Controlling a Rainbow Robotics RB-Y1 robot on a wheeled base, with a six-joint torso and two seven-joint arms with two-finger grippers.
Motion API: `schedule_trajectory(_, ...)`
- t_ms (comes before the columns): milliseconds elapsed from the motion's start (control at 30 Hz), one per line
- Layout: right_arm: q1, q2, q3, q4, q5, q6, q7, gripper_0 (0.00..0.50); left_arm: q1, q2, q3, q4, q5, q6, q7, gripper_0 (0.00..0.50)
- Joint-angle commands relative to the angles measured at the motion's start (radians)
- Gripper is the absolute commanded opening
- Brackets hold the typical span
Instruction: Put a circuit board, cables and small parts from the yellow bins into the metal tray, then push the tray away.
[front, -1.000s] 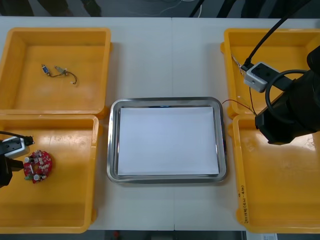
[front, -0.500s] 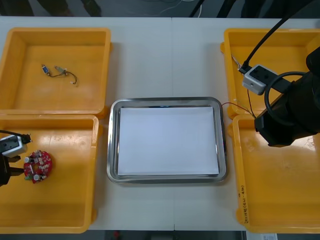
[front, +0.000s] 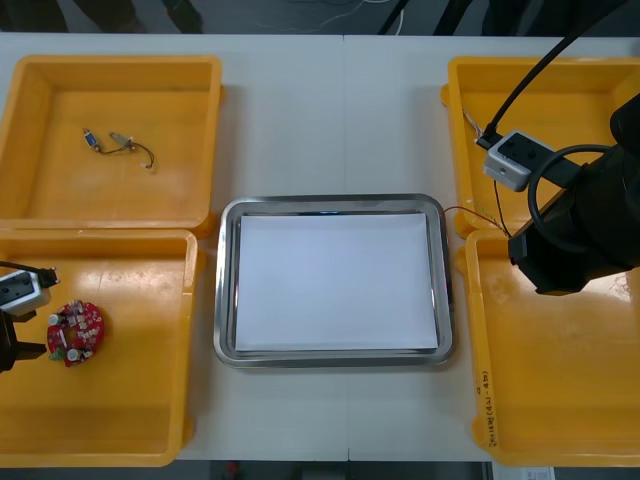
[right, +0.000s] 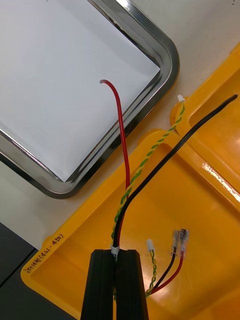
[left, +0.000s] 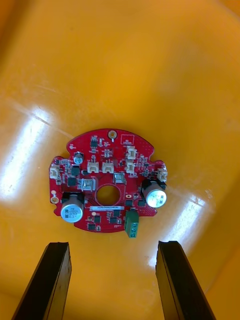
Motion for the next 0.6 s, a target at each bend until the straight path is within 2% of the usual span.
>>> schedule_trajectory(33, -0.030, -0.019, 0.011, -0.027, -0.004, 0.004, 0.009, 0.000, 0.055, -0.015, 0.013, 0.002, -0.008, -0.025, -0.024, 0.500)
schedule_trajectory(267, -0.030, -0.018, 0.011, -0.027, -0.002, 0.004, 0.011, 0.000, 0.087, -0.016, 0.010, 0.000, -0.020, -0.057, -0.045, 0.500)
schedule_trajectory(600, -0.031, -0.018, 0.011, -0.027, -0.004, 0.004, 0.011, 0.000, 0.081, -0.015, -0.042, 0.002, -0.040, -0.117, -0.053, 0.500)
